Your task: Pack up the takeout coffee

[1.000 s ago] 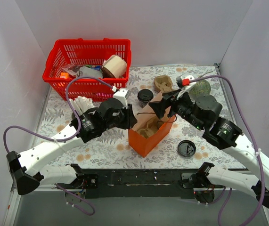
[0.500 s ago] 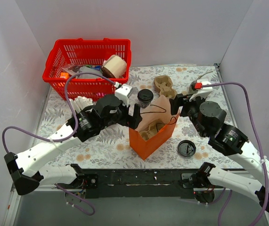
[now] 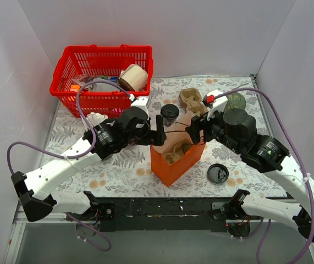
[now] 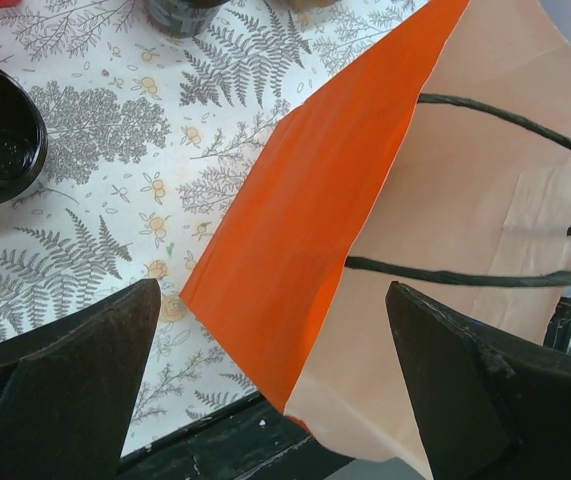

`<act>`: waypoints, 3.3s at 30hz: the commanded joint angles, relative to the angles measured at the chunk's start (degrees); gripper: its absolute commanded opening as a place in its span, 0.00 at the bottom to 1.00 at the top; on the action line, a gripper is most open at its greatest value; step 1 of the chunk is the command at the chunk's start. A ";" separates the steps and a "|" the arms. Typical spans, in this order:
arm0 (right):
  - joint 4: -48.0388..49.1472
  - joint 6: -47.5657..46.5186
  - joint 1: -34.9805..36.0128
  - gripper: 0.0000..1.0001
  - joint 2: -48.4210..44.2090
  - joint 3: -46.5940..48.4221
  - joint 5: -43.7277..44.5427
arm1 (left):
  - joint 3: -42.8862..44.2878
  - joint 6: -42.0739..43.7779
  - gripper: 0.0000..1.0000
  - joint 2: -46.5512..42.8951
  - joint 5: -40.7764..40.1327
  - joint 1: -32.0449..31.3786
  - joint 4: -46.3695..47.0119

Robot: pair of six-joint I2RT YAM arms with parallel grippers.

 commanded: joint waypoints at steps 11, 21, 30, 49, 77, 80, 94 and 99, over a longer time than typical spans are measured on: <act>-2.63 1.72 -0.14 0.75 -5.07 1.80 0.65 | 12.02 15.83 0.98 10.56 3.62 -0.10 10.50; -4.21 2.25 -0.14 0.70 -4.54 1.97 -2.85 | 14.12 19.96 0.98 13.36 5.57 -0.10 17.18; -4.39 3.48 -0.23 0.70 0.81 3.55 -5.24 | 19.93 14.00 0.11 18.12 -1.29 -0.10 15.96; -3.50 -33.04 -8.74 0.18 9.70 -0.83 -30.52 | 13.08 9.07 0.00 11.97 7.58 1.74 18.33; -26.18 -94.16 -19.99 0.01 23.13 1.44 -44.35 | 10.00 13.28 0.00 10.12 26.74 9.13 20.71; -28.73 -96.27 -21.32 0.01 26.12 3.02 -43.39 | 9.73 13.90 0.00 10.12 27.27 9.13 21.06; -29.27 -97.68 -20.88 0.01 34.57 -0.39 -47.68 | 12.37 15.22 0.00 12.32 27.18 10.18 21.41; -23.22 -96.63 -19.83 0.01 33.52 -4.52 -50.86 | 12.28 15.04 0.00 12.67 27.27 10.27 21.67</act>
